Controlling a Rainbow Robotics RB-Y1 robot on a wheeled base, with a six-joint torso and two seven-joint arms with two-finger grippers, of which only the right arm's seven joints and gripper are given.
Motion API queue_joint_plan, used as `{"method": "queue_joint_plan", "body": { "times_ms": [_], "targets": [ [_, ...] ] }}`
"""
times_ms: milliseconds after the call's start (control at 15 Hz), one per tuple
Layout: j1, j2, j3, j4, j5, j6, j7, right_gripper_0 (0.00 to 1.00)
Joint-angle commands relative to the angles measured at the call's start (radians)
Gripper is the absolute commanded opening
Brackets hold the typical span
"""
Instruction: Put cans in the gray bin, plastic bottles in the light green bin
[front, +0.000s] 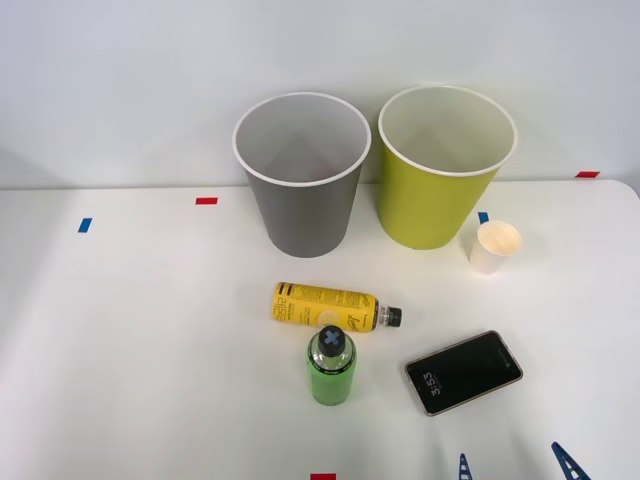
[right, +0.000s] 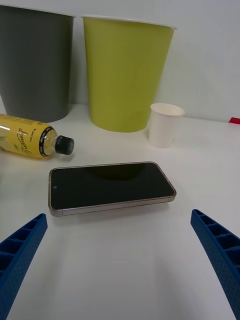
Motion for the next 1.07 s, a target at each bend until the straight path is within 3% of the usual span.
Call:
{"method": "queue_joint_plan", "body": {
  "times_ms": [67,1067],
  "targets": [
    [0.0,0.0,0.0,0.0,0.0,0.0,0.0,1.0],
    [0.0,0.0,0.0,0.0,0.0,0.0,0.0,1.0]
  ]
}}
